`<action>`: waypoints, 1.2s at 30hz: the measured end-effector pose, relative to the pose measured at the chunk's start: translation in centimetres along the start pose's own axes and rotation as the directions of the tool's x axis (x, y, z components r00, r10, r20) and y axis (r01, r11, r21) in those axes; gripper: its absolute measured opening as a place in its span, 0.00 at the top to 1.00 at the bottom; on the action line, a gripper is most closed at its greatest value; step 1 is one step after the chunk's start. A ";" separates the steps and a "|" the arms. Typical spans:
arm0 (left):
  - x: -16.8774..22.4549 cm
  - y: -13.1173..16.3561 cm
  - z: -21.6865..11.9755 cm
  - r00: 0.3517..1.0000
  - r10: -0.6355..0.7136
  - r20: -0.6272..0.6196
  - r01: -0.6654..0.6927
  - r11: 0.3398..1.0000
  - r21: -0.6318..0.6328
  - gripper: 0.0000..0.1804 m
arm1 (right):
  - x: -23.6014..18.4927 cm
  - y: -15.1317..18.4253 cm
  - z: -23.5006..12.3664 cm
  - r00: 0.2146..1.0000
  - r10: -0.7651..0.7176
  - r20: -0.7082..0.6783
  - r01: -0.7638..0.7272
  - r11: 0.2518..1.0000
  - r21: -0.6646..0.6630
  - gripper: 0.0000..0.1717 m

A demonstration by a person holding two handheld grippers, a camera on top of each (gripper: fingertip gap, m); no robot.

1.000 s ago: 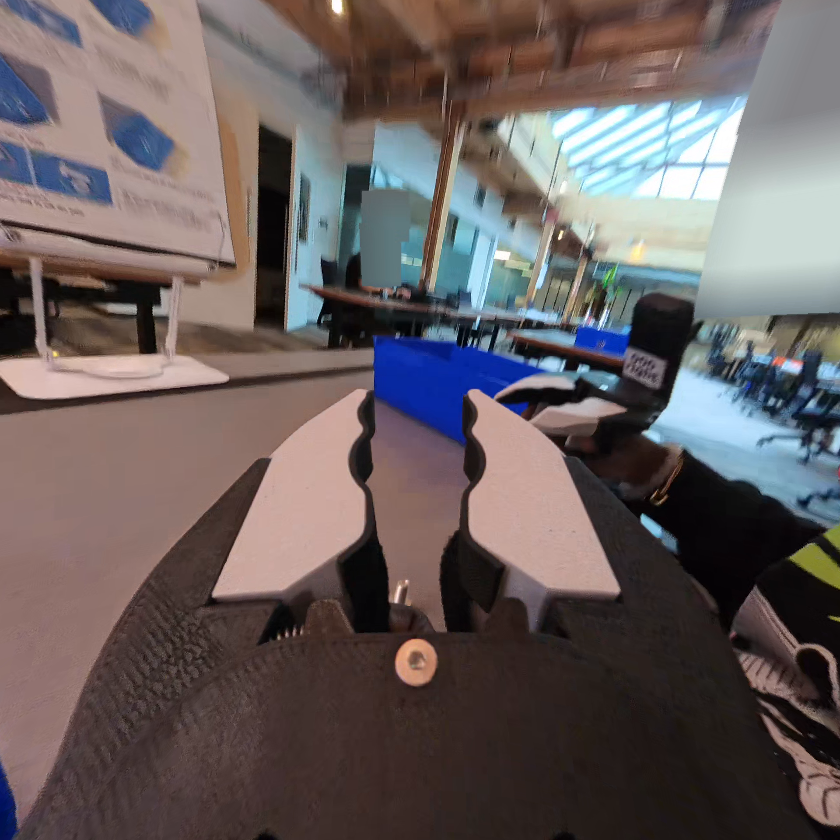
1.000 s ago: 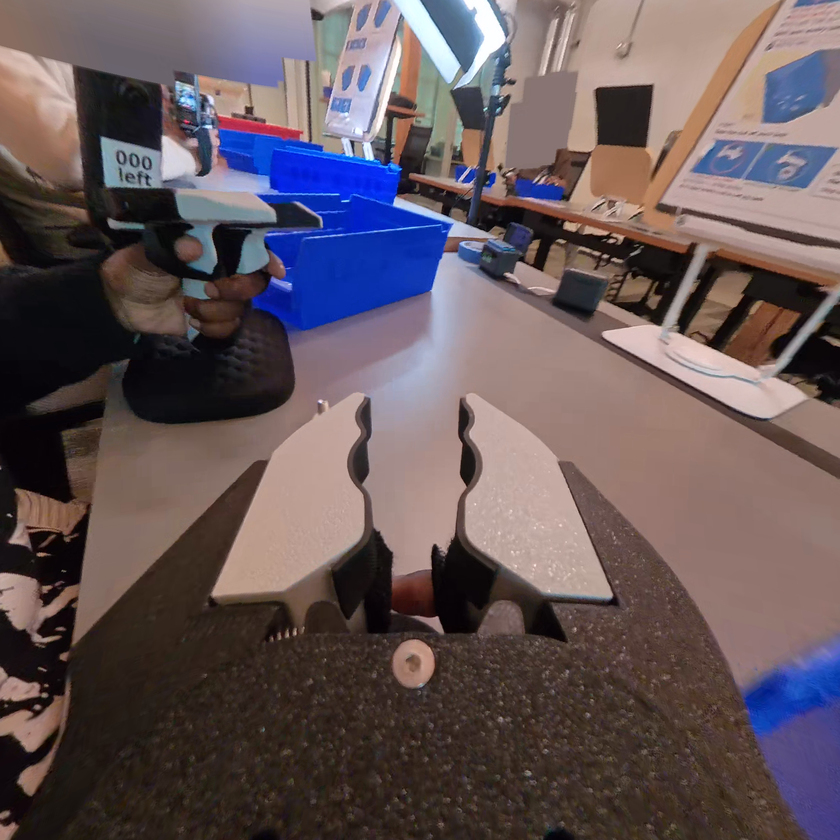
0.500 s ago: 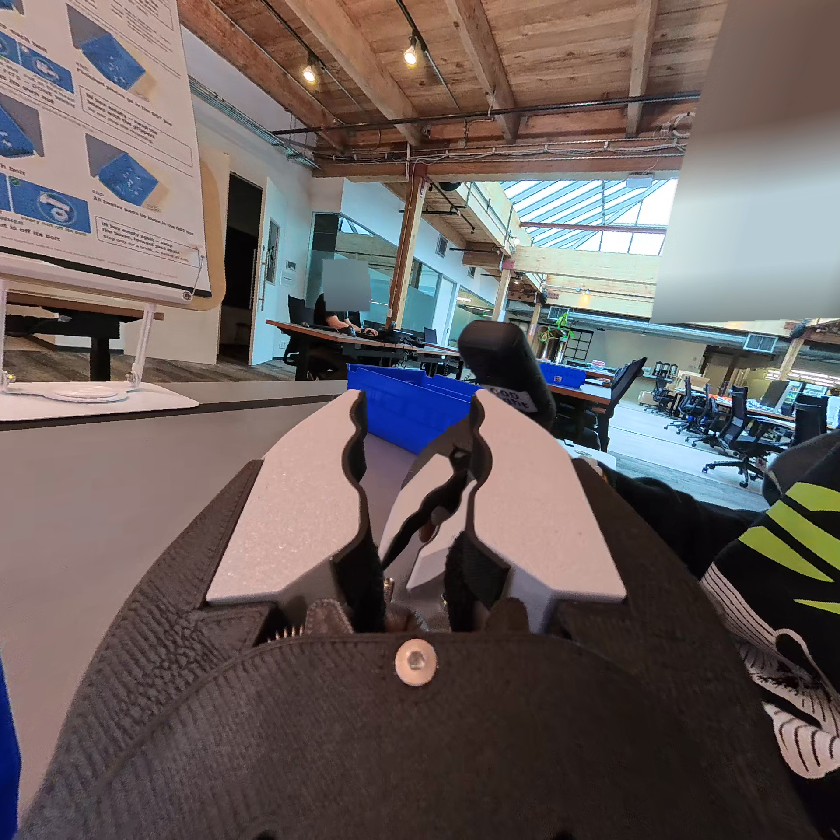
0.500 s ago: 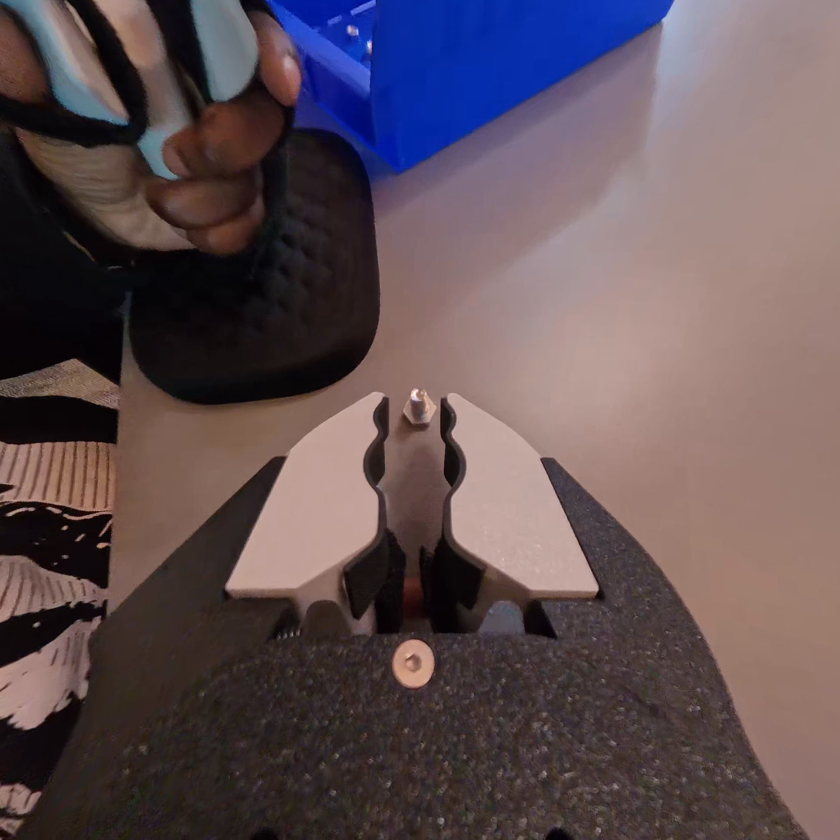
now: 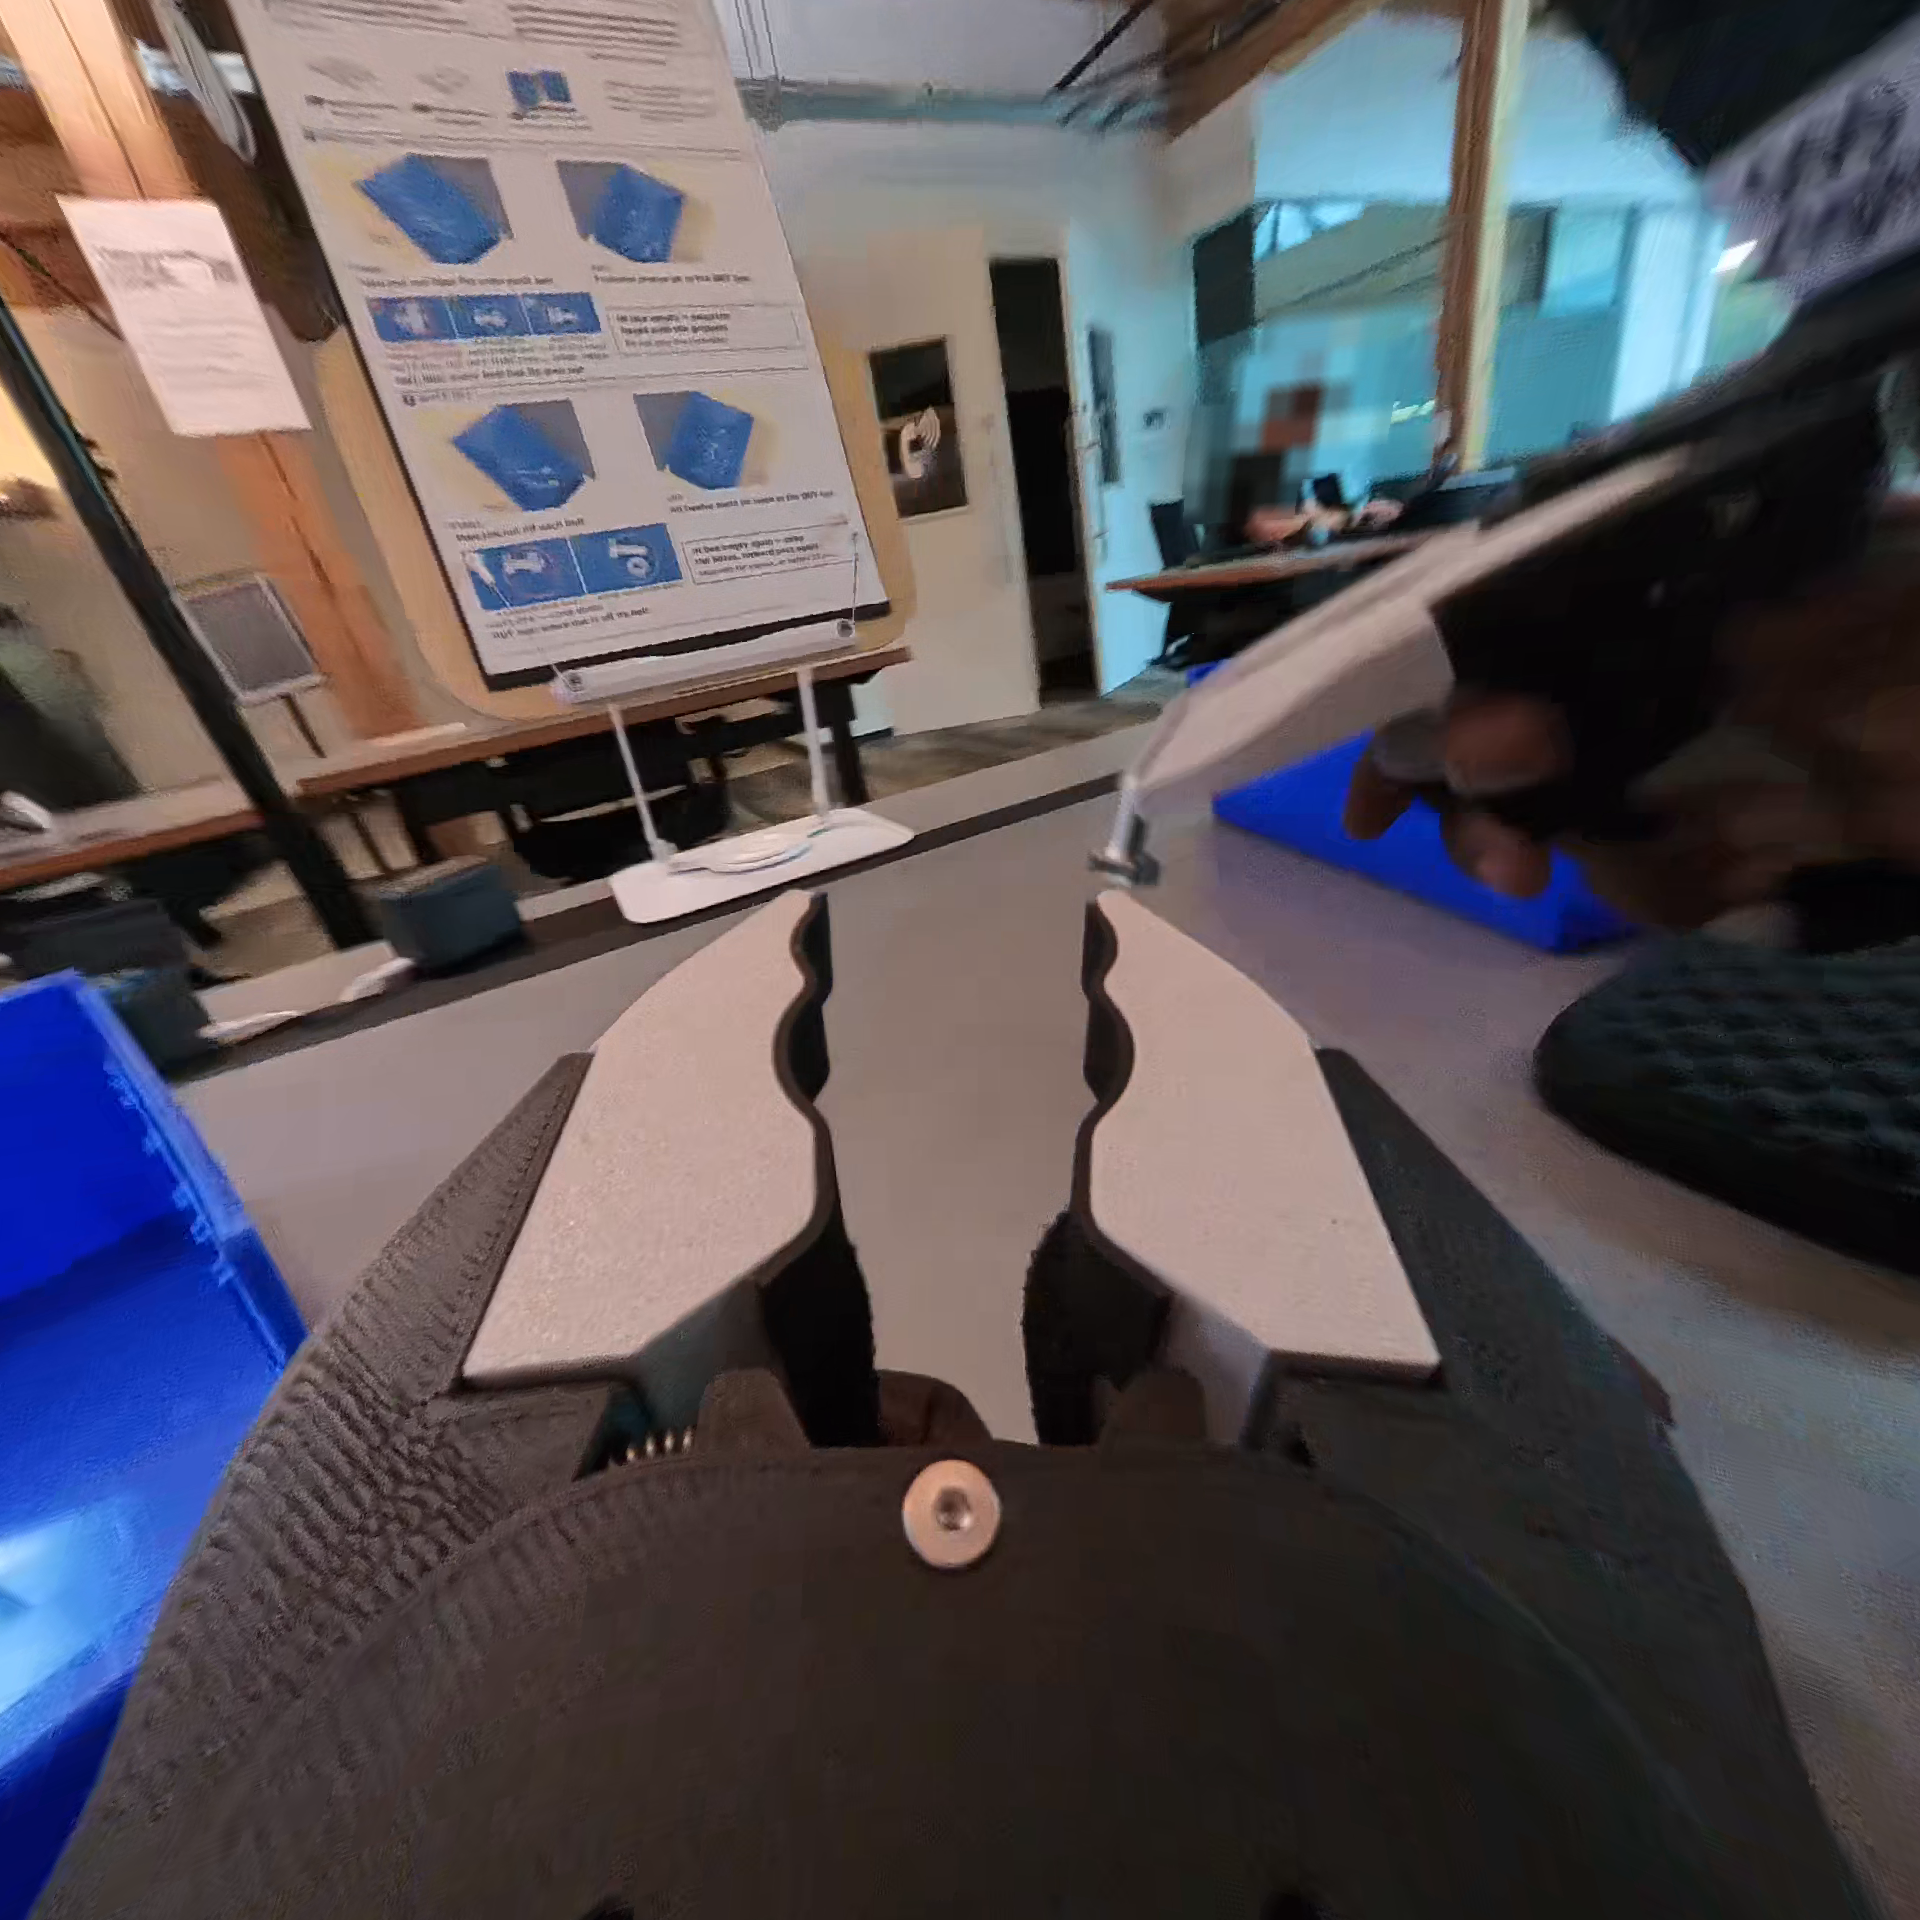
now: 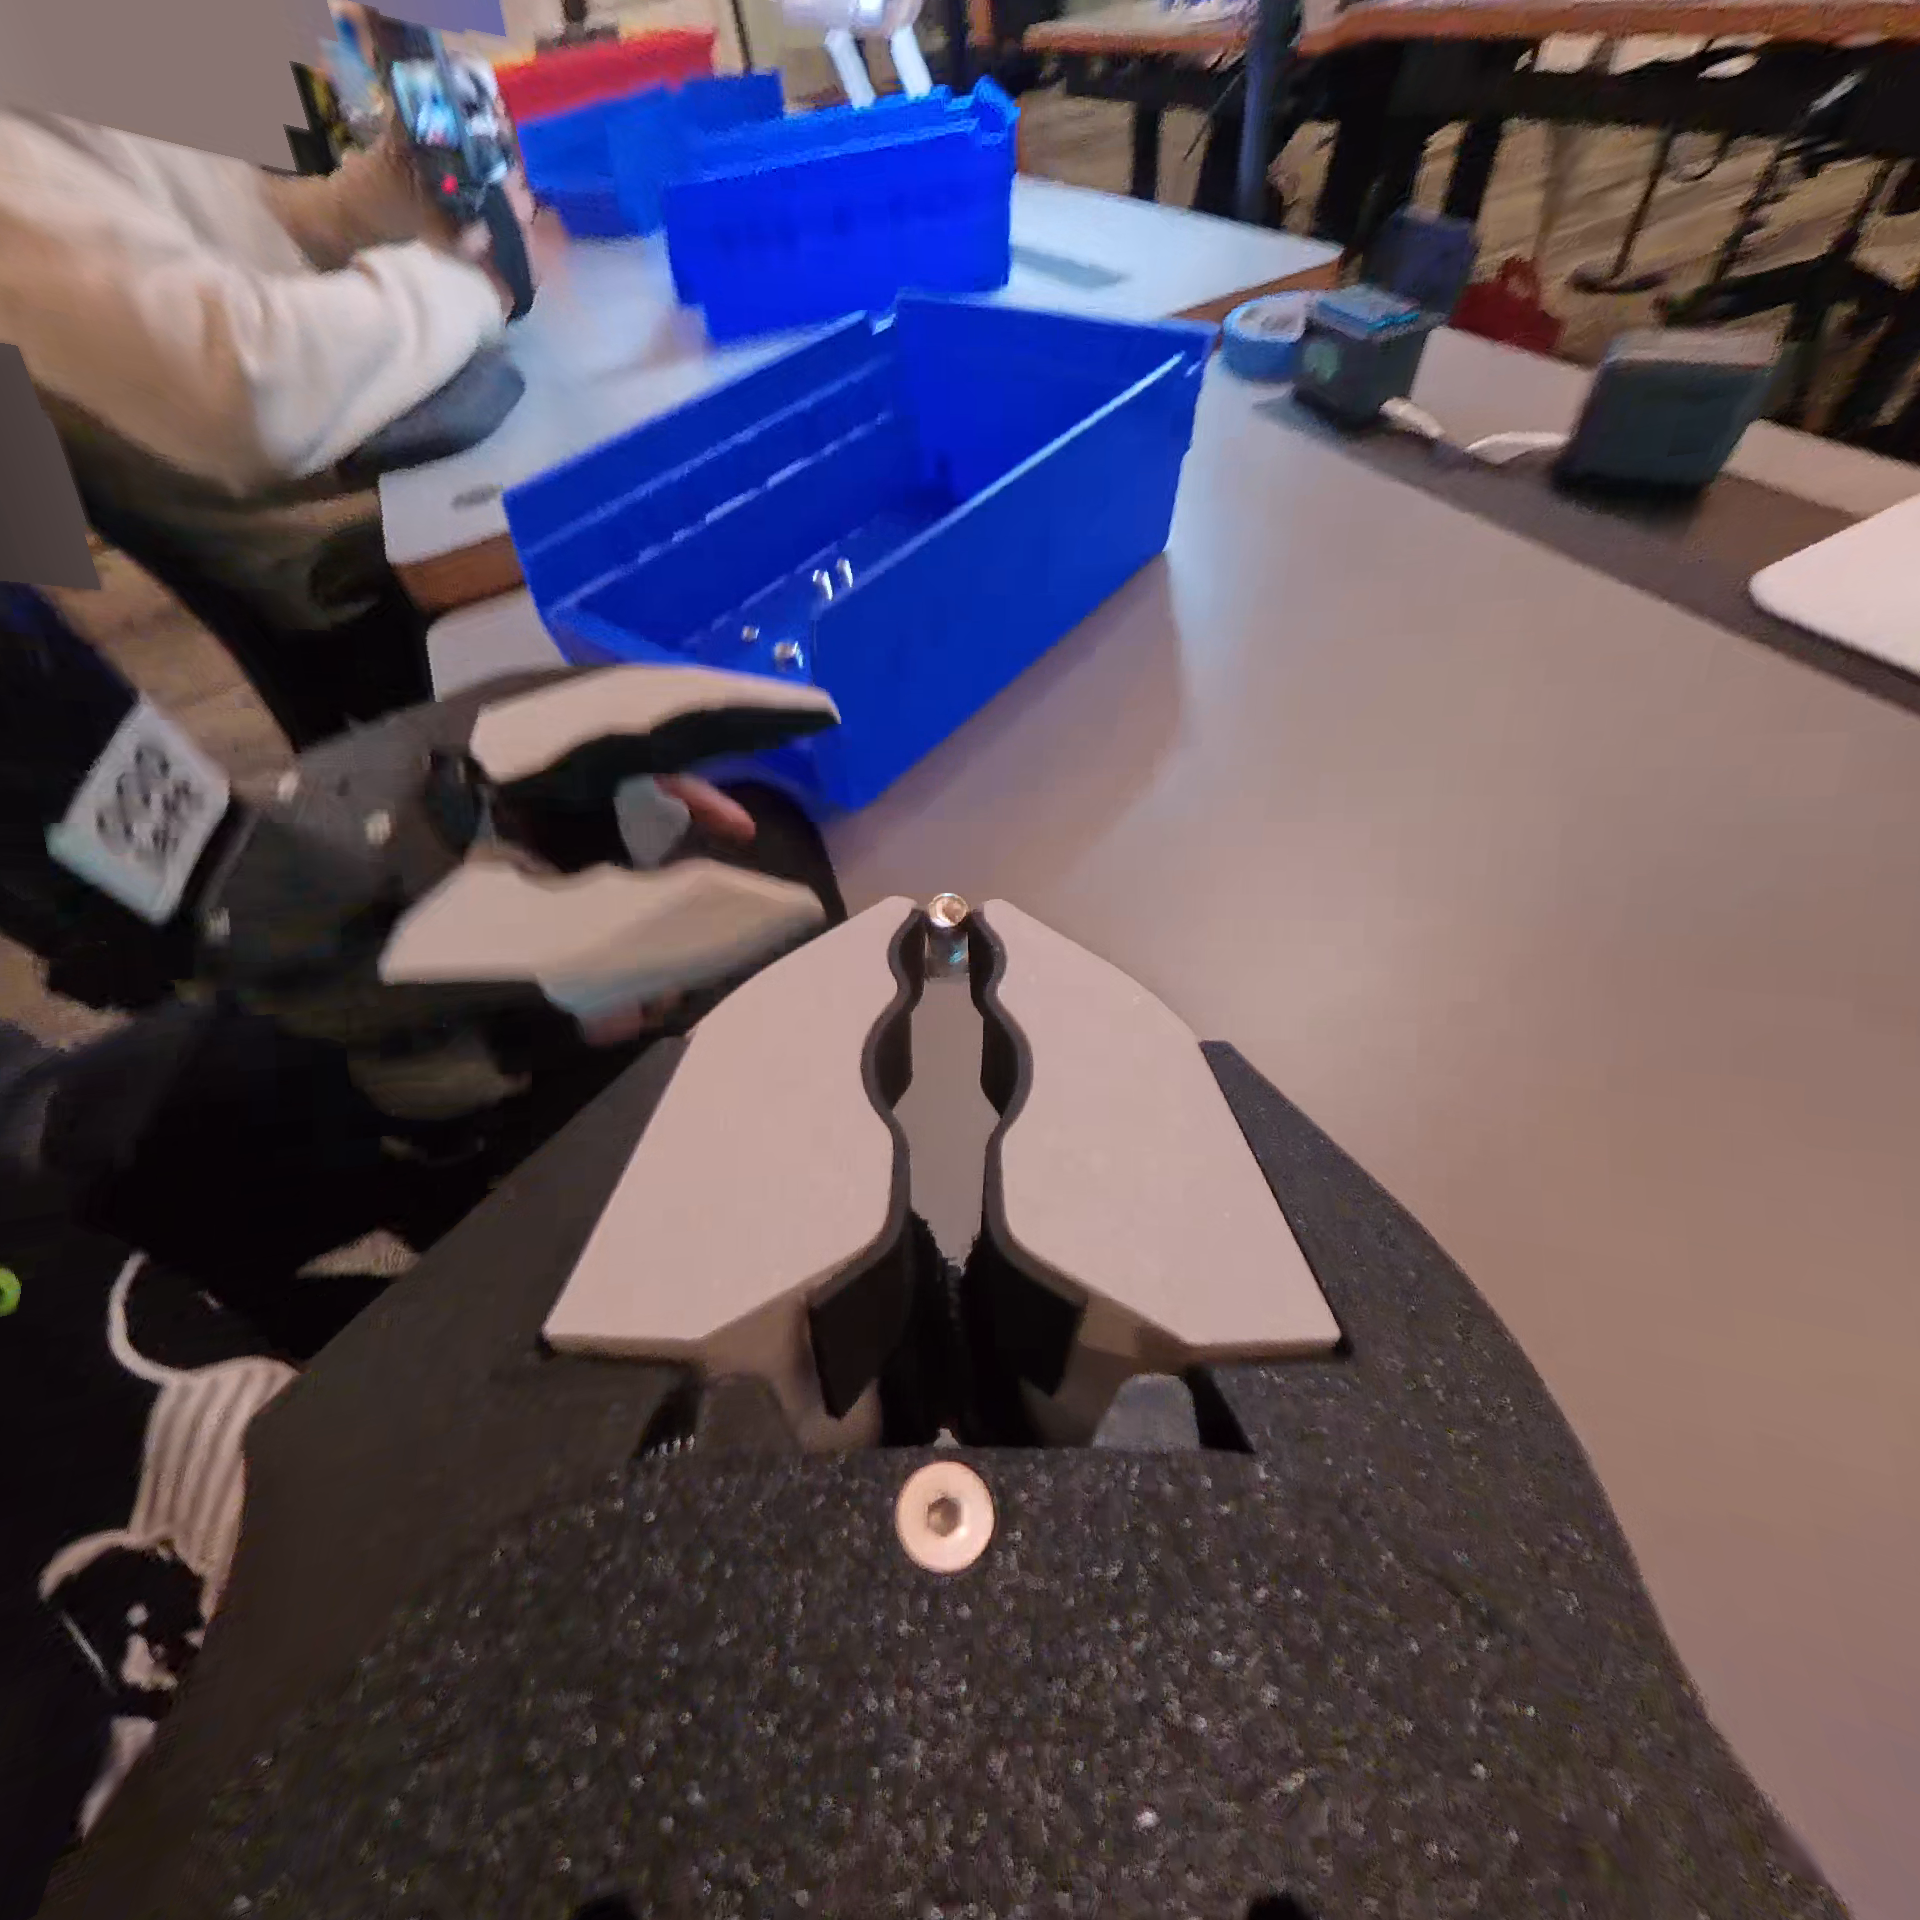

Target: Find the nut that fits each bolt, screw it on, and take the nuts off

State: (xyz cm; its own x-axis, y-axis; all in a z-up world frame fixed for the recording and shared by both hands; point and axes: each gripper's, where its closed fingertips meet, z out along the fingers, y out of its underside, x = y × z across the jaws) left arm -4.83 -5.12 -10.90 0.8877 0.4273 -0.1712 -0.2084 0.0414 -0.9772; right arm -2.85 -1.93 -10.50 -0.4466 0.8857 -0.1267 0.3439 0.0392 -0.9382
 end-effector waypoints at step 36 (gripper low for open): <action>2.3 0.4 0.8 0.991 0.131 0.038 -0.129 0.991 -0.047 0.92 | -3.4 -0.6 0.7 1.000 0.024 -0.017 -0.023 0.998 0.066 0.96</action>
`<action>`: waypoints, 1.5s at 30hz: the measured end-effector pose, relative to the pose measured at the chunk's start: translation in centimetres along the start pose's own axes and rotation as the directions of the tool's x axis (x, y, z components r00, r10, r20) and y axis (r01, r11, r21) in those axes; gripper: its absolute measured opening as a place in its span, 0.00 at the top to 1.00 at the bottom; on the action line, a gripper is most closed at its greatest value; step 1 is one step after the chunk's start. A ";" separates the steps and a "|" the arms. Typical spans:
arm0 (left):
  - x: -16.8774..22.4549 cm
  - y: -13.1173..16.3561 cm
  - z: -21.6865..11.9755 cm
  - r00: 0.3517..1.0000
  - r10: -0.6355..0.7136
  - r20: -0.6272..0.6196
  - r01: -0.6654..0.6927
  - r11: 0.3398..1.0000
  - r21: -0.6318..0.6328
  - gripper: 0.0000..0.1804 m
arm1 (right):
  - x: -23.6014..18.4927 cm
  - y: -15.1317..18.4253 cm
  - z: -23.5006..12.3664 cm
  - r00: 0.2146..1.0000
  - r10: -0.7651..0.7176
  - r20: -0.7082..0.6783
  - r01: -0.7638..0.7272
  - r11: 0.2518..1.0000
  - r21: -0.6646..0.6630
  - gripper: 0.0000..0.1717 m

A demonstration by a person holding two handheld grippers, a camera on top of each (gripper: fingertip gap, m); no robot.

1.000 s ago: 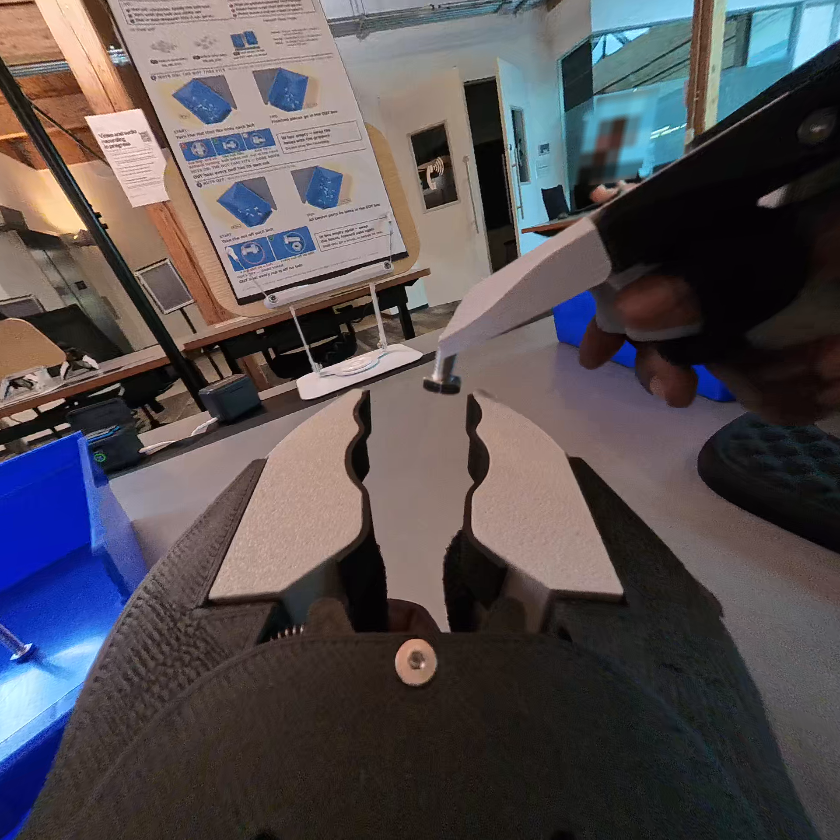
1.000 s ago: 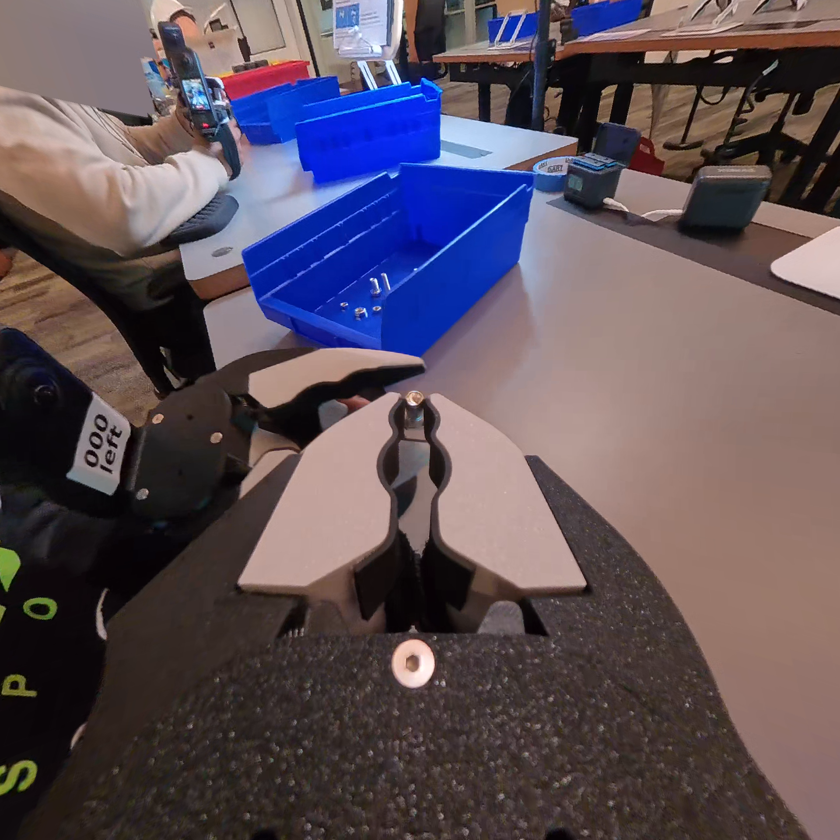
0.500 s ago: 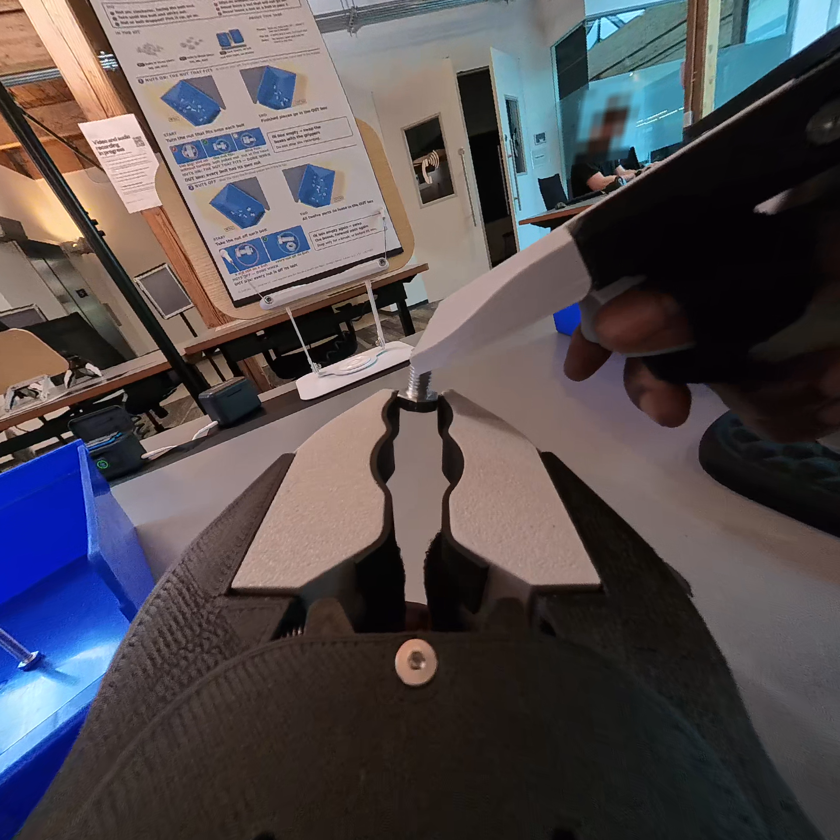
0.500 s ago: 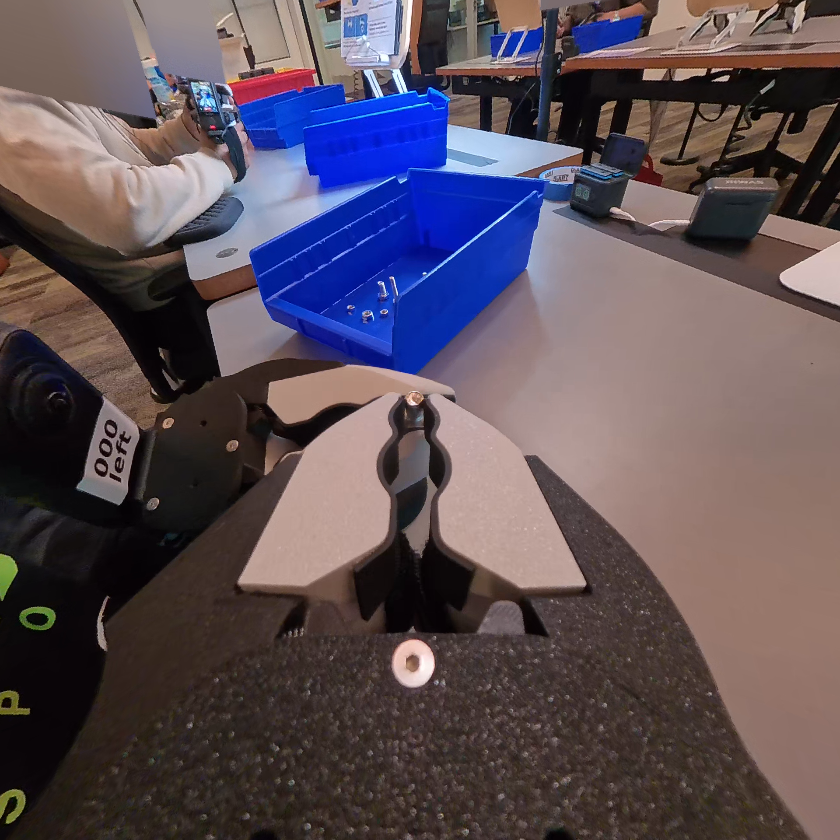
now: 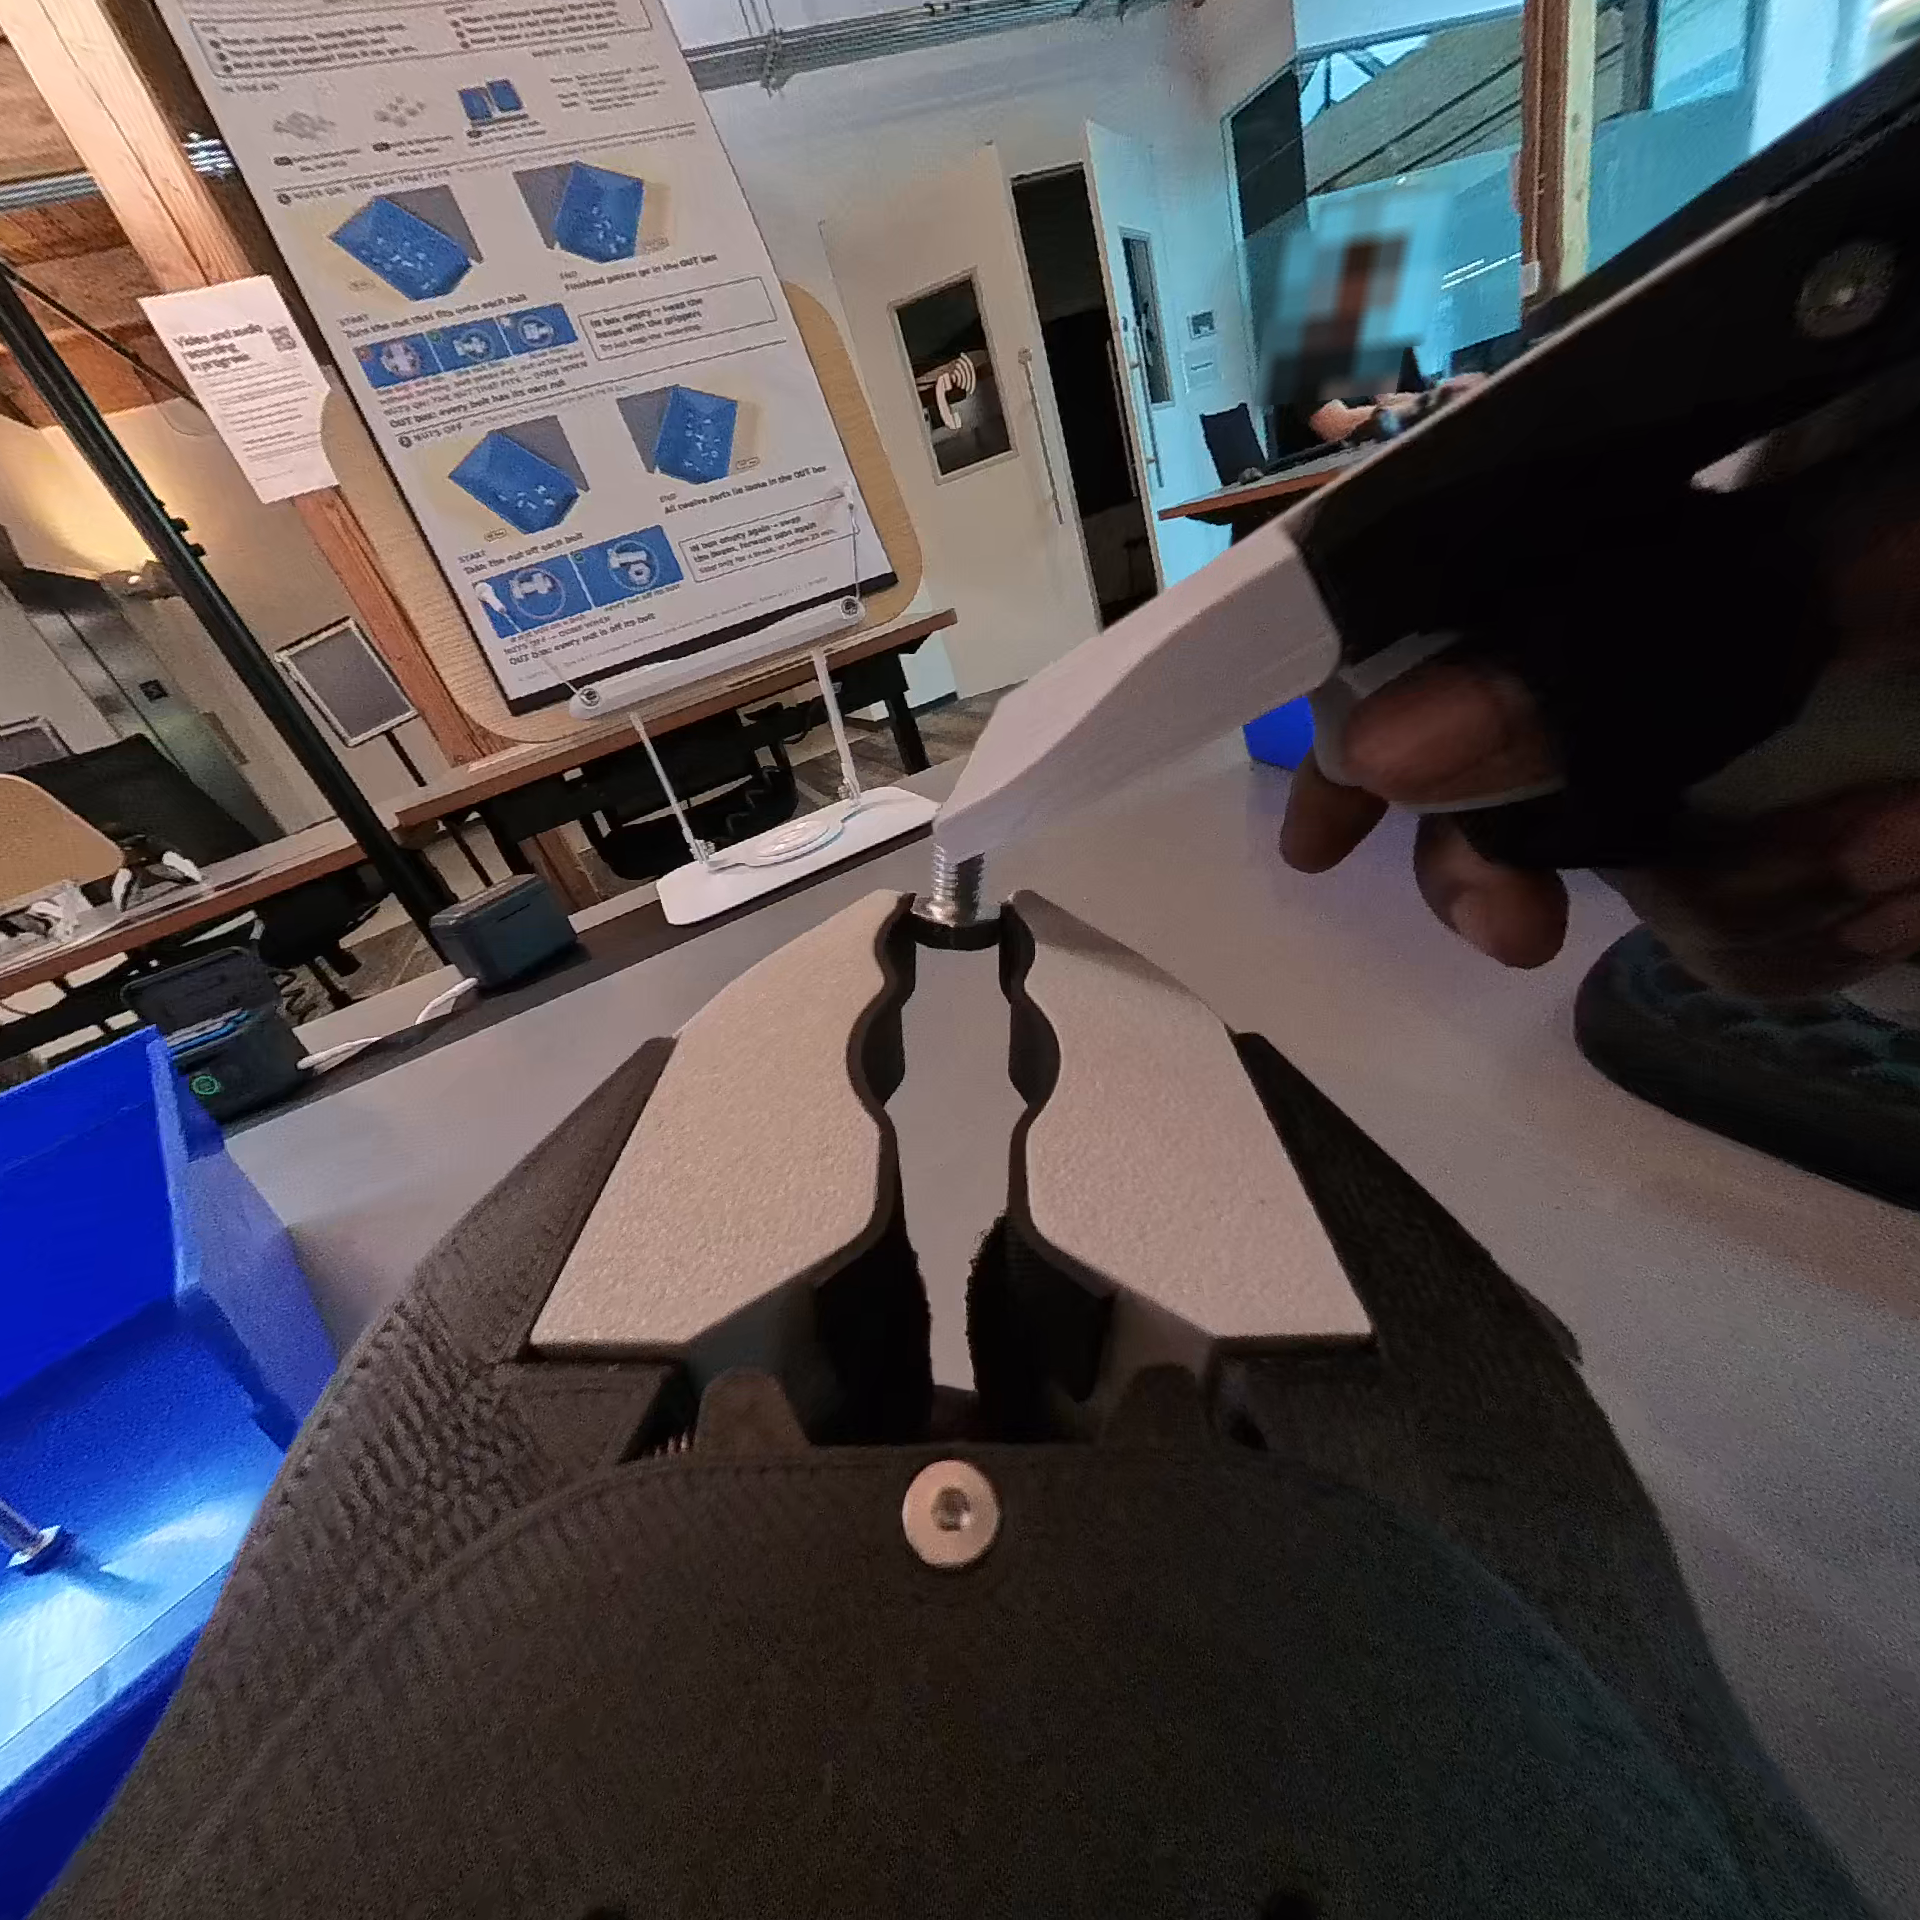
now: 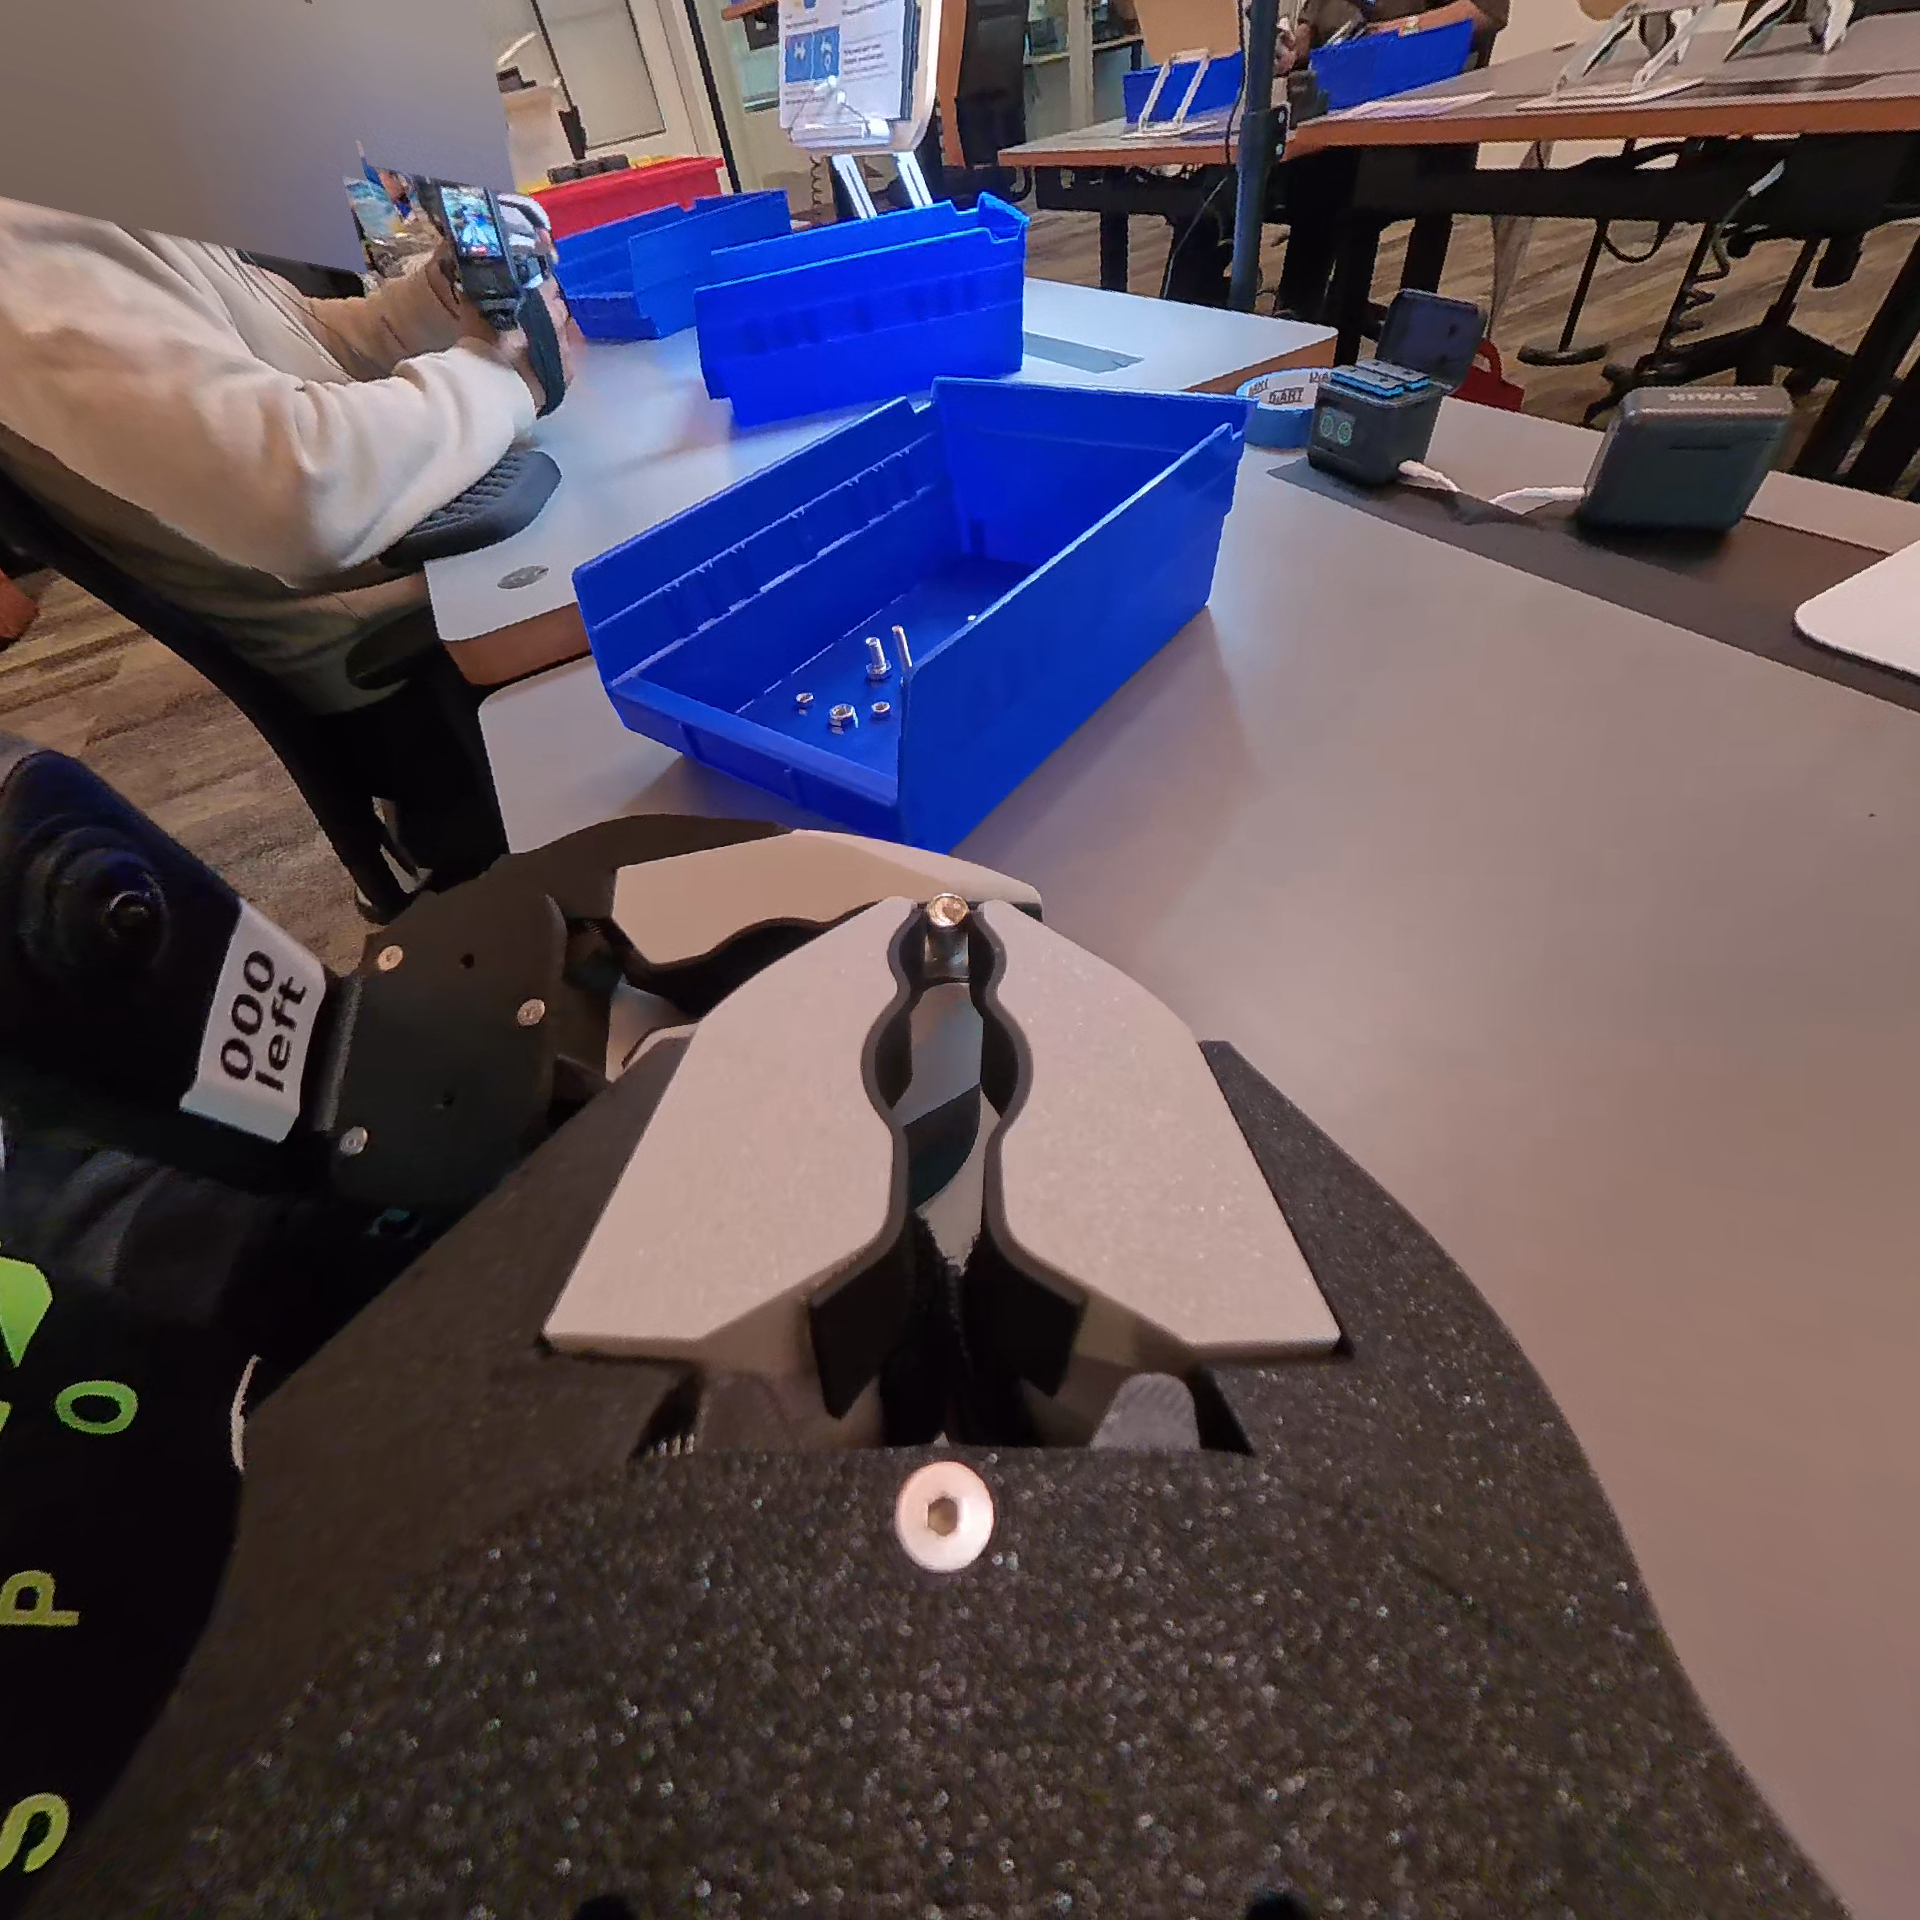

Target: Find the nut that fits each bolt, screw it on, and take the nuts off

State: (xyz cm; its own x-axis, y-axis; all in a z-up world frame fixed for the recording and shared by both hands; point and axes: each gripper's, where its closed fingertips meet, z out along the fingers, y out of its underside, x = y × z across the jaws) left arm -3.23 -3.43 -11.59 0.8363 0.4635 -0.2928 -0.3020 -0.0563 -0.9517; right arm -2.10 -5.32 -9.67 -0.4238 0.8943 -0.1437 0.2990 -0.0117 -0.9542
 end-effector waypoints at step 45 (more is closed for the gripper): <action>1.6 -2.6 -4.0 0.677 -0.343 -0.651 0.480 0.876 0.038 0.92 | 1.4 5.0 -3.6 0.844 -0.292 0.451 0.497 0.742 -0.451 0.92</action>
